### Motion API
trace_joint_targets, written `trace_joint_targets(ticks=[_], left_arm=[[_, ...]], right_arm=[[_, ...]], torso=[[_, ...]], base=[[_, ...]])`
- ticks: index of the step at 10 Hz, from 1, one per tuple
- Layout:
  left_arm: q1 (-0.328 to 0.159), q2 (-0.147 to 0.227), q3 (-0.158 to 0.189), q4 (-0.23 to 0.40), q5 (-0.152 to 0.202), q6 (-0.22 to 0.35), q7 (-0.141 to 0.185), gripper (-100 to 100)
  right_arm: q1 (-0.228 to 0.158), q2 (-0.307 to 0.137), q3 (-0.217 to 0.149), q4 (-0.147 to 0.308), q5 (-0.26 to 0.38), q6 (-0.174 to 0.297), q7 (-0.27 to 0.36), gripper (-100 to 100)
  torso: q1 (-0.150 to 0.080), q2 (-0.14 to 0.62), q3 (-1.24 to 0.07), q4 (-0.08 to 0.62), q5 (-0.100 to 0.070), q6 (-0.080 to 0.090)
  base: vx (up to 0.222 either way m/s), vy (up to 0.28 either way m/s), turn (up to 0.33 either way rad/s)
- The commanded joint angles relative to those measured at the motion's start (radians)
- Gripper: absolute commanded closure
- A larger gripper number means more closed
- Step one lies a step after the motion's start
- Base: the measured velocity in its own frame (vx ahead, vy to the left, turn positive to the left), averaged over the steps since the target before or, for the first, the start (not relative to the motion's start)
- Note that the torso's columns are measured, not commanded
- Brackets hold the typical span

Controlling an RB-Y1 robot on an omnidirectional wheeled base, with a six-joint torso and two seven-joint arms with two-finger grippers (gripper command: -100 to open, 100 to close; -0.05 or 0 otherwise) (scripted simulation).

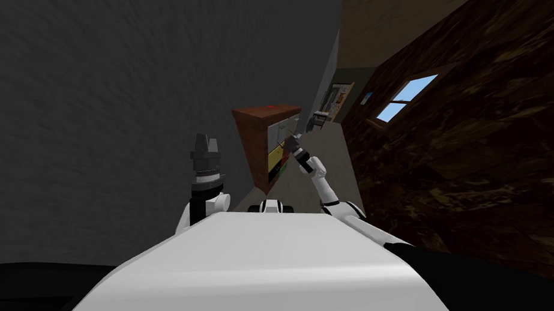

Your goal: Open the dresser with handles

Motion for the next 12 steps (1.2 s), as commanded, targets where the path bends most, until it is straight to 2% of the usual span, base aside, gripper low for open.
trace_joint_targets(ticks=[1,4,7,11,12], left_arm=[[0.0,0.0,0.0,0.0,0.0,0.0,0.0,0],[0.0,0.0,0.0,0.0,0.0,0.0,0.0,0],[0.0,0.0,0.0,0.0,0.0,0.0,0.0,0],[0.0,0.0,0.0,0.0,0.0,0.0,0.0,0],[0.0,0.0,0.0,0.0,0.0,0.0,0.0,0]], right_arm=[[-0.053,-0.014,0.005,0.057,0.047,-0.01,0.063,-100],[-0.146,-0.046,0.018,0.15,0.131,-0.022,0.16,-100],[-0.22,-0.081,0.027,0.22,0.199,-0.032,0.249,-100],[-0.285,-0.124,0.036,0.28,0.259,-0.042,0.323,-100],[-0.272,-0.119,0.036,0.263,0.25,-0.038,0.306,-100]], torso=[[0.0,0.0,0.0,0.0,0.0,0.0],[0.0,0.0,0.0,0.0,0.0,0.0],[0.0,0.0,0.0,0.0,0.0,0.0],[0.0,0.0,0.0,0.0,0.0,0.0],[0.0,0.0,0.0,0.0,0.0,0.0]], base=[[0.017,0.009,-0.005],[0.017,0.008,-0.016],[0.019,0.007,-0.011],[0.013,0.007,-0.008],[0.0,0.0,0.0]])
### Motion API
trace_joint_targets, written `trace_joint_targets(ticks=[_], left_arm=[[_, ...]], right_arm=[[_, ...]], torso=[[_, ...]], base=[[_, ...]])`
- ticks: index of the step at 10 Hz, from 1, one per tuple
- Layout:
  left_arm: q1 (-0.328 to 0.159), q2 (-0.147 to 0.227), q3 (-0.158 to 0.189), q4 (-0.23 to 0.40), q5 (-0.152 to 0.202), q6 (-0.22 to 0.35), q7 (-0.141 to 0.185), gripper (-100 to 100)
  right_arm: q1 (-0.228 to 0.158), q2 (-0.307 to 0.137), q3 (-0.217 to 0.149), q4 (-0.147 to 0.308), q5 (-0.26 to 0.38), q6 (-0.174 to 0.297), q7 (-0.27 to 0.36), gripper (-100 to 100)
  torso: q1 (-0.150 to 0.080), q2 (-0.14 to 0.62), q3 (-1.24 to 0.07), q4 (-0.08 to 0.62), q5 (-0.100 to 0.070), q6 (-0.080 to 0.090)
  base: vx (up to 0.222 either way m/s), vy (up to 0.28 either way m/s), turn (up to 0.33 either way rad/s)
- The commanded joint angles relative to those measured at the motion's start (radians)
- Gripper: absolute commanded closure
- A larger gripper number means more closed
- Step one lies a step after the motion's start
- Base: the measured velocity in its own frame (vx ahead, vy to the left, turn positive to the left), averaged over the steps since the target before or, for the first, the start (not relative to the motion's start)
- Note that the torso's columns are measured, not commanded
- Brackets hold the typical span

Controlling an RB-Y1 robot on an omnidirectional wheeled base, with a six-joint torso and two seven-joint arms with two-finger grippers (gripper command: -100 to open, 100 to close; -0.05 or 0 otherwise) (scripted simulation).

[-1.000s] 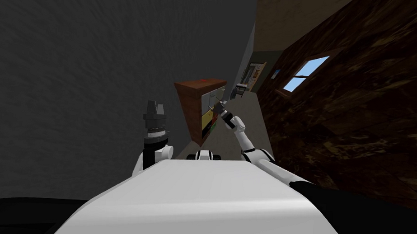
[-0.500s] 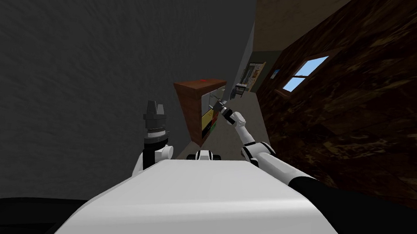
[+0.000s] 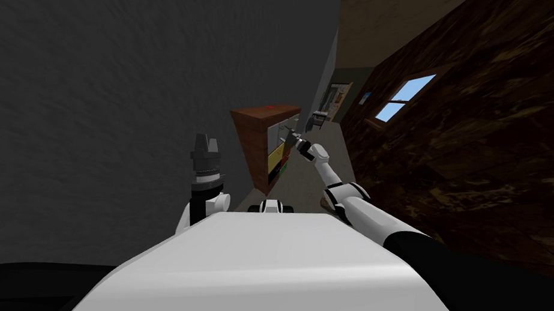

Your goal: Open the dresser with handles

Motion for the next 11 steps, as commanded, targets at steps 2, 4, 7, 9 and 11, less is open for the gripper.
trace_joint_targets(ticks=[2,4,7,9,11], left_arm=[[0.0,0.0,0.0,0.0,0.0,0.0,0.0,0],[-0.001,0.0,0.0,0.0,0.0,0.0,0.0,0],[0.0,0.0,0.0,0.0,0.0,0.0,0.0,0],[0.0,0.0,0.0,0.0,0.0,0.0,0.0,0],[0.0,0.0,0.0,0.0,0.0,0.0,0.0,0]], right_arm=[[-0.002,-0.035,-0.058,0.058,-0.006,0.009,0.038,-100],[-0.003,-0.069,-0.116,0.115,-0.013,0.018,0.073,-100],[-0.004,-0.137,-0.201,0.201,-0.028,0.036,0.143,-100],[-0.004,-0.137,-0.233,0.23,-0.028,0.036,0.143,-100],[-0.005,-0.171,-0.292,0.287,-0.036,0.045,0.179,-100]], torso=[[-0.004,0.003,0.001,0.001,-0.001,-0.001],[-0.004,0.004,0.003,0.001,-0.001,0.0],[0.002,-0.003,-0.002,-0.001,0.0,0.0],[0.001,-0.002,-0.001,0.0,0.0,0.0],[0.0,0.0,0.0,0.0,0.0,0.0]], base=[[-0.076,-0.102,0.388],[-0.137,-0.125,0.485],[-0.125,-0.091,0.445],[-0.081,-0.039,0.35],[-0.108,-0.046,0.448]])
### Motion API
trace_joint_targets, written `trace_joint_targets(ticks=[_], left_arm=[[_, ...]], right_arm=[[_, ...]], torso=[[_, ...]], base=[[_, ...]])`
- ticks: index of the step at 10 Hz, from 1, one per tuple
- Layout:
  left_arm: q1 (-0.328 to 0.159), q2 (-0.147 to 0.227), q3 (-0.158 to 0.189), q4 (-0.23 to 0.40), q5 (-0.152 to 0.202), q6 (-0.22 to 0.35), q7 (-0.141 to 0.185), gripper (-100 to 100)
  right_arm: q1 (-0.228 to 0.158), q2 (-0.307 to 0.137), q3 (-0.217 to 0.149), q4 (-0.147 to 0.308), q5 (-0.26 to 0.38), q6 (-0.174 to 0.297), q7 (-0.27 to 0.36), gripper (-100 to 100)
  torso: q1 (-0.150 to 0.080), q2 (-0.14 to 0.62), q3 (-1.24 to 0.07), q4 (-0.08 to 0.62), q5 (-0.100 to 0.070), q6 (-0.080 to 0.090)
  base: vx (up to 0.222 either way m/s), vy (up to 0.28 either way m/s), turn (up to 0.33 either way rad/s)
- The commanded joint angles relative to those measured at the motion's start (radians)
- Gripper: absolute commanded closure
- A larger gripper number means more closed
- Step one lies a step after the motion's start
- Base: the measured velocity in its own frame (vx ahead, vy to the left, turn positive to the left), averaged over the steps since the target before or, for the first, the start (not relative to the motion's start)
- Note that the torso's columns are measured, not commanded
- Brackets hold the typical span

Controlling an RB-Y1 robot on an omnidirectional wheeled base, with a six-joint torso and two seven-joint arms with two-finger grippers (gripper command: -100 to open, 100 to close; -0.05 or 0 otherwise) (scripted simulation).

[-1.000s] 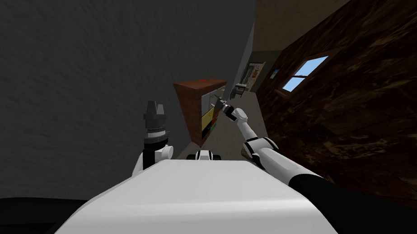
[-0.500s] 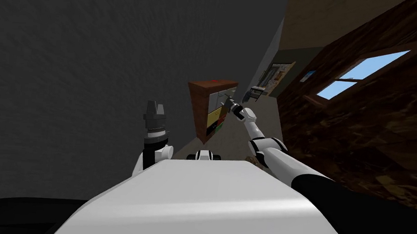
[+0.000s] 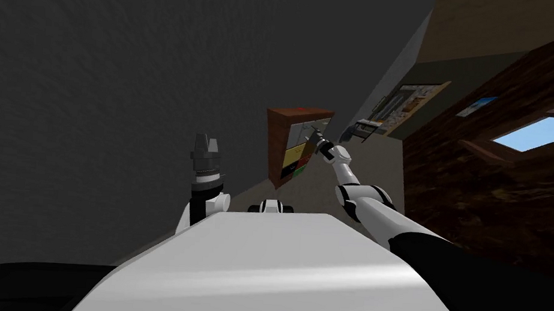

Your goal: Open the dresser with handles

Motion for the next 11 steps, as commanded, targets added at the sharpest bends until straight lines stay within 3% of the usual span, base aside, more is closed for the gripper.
trace_joint_targets(ticks=[1,2,3,4,6,7,9,10,11], left_arm=[[0.0,0.0,0.0,0.0,0.0,0.0,0.0,0],[0.0,0.0,0.0,0.0,0.0,0.0,0.0,0],[0.0,0.0,0.0,0.0,0.0,0.0,0.0,0],[0.0,0.0,0.0,0.0,0.0,0.0,0.0,0],[0.0,0.0,0.0,0.0,0.0,0.0,0.0,0],[0.0,0.0,0.0,0.0,0.0,0.0,0.0,0],[0.0,0.0,0.0,0.0,0.0,0.0,0.0,0],[0.0,0.0,0.0,0.0,0.0,0.0,0.0,0],[0.0,0.0,0.0,0.0,0.0,0.0,0.0,0]], right_arm=[[-0.015,-0.022,-0.038,0.048,-0.006,-0.002,0.018,-100],[-0.016,-0.056,-0.078,0.077,-0.013,0.007,0.054,-100],[-0.016,-0.056,-0.096,0.105,-0.013,0.007,0.054,-100],[-0.016,-0.089,-0.142,0.151,-0.021,0.015,0.089,-100],[-0.016,-0.089,-0.155,0.162,-0.021,0.015,0.089,-100],[-0.017,-0.123,-0.202,0.214,-0.028,0.024,0.124,-100],[-0.017,-0.123,-0.213,0.219,-0.028,0.024,0.124,-100],[-0.018,-0.157,-0.255,0.243,-0.036,0.033,0.159,-100],[-0.018,-0.157,-0.272,0.267,-0.036,0.033,0.159,-100]], torso=[[0.0,0.001,0.001,0.001,0.0,0.0],[0.0,-0.001,0.0,0.0,0.0,0.001],[-0.002,0.001,0.001,0.0,-0.001,0.0],[0.0,0.001,0.001,0.001,0.0,0.0],[0.001,0.0,0.0,0.001,0.001,0.0],[0.001,-0.003,-0.002,0.0,0.0,0.001],[0.0,0.0,0.0,0.001,0.0,0.0],[0.0,-0.002,-0.001,0.0,0.0,0.001],[0.0,0.002,0.001,0.001,0.0,0.0]], base=[[-0.052,-0.026,0.156],[-0.11,-0.068,0.272],[-0.119,-0.05,0.415],[-0.15,-0.032,0.433],[-0.1,-0.024,0.351],[-0.108,-0.011,0.327],[-0.095,-0.014,0.335],[-0.127,-0.018,0.361],[-0.137,-0.016,0.418]])
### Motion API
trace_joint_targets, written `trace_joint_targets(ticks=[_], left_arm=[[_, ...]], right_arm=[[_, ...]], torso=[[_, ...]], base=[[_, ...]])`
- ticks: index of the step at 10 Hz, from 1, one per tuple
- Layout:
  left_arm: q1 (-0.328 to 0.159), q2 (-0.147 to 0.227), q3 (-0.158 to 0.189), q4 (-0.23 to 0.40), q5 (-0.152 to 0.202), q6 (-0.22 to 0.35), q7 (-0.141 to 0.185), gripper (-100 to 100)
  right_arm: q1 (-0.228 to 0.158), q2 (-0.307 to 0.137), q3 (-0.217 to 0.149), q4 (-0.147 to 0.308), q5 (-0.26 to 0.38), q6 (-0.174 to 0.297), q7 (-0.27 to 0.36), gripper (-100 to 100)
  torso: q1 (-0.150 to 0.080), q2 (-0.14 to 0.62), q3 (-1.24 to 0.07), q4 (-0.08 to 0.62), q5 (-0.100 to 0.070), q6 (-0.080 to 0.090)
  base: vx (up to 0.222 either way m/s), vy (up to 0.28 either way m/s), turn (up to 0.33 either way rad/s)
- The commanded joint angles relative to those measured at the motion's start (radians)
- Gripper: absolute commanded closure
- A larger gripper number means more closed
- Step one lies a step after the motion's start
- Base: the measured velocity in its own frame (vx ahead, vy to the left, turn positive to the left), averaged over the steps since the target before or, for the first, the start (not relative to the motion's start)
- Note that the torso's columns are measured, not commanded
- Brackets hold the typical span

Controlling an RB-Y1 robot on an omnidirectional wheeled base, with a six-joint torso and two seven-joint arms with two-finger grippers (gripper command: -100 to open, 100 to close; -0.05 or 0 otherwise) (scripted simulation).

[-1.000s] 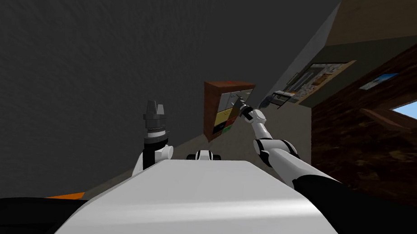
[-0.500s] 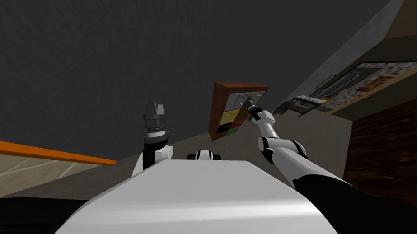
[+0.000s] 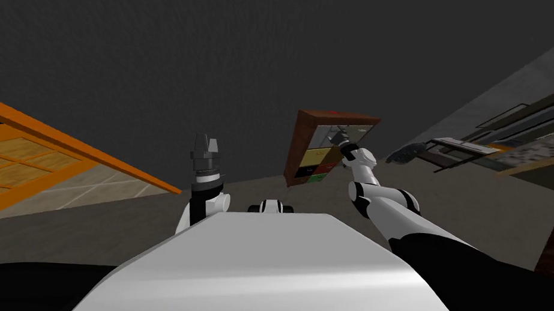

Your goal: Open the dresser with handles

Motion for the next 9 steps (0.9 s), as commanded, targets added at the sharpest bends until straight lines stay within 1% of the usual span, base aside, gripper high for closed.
trace_joint_targets(ticks=[1,2,3,4,5,6,7,8,9], left_arm=[[0.0,0.0,0.0,0.0,0.0,0.0,0.0,0],[0.0,0.0,0.0,0.0,0.0,0.0,0.0,0],[0.001,0.0,0.0,0.0,0.0,0.0,0.0,0],[0.0,0.0,0.0,0.0,0.0,0.0,0.0,0],[0.0,0.0,0.0,0.0,0.0,0.0,0.0,0],[0.0,0.0,0.0,0.0,0.0,0.0,0.0,0],[0.0,0.0,0.0,0.0,0.0,0.0,0.0,0],[0.001,0.0,0.0,0.0,0.0,0.0,0.0,0],[0.001,0.0,0.0,0.0,0.0,0.0,0.0,0]], right_arm=[[-0.006,-0.015,-0.042,0.05,-0.006,-0.004,0.029,-100],[-0.006,-0.015,-0.042,0.06,-0.006,-0.004,0.029,-100],[-0.007,-0.049,-0.091,0.1,-0.014,0.005,0.064,-100],[-0.007,-0.049,-0.1,0.084,-0.014,0.005,0.064,-100],[-0.007,-0.049,-0.1,0.117,-0.014,0.005,0.064,-100],[-0.01,-0.047,-0.097,0.106,-0.012,0.007,0.067,-100],[-0.006,-0.015,-0.047,0.06,-0.006,-0.004,0.029,100],[-0.006,-0.015,-0.042,0.06,-0.006,-0.004,0.029,100],[-0.006,-0.015,-0.042,0.06,-0.006,-0.004,0.029,100]], torso=[[0.001,0.0,0.001,0.0,0.0,0.0],[0.001,-0.004,-0.002,-0.001,0.0,0.001],[0.001,-0.006,-0.004,-0.002,0.0,0.001],[0.002,-0.002,-0.001,-0.001,0.0,-0.001],[0.002,0.001,0.001,0.0,0.001,-0.001],[0.001,-0.002,-0.001,-0.001,0.0,-0.001],[0.001,-0.005,-0.003,-0.001,0.0,0.0],[-0.001,-0.012,-0.007,-0.003,0.0,0.001],[-0.003,-0.012,-0.007,-0.002,0.0,0.003]], base=[[-0.065,0.0,0.182],[-0.009,0.004,-0.018],[-0.086,0.015,0.286],[-0.133,0.005,0.457],[-0.073,-0.004,0.222],[-0.023,-0.002,0.024],[0.132,-0.032,-0.293],[0.169,0.006,-0.395],[0.066,0.038,-0.235]])
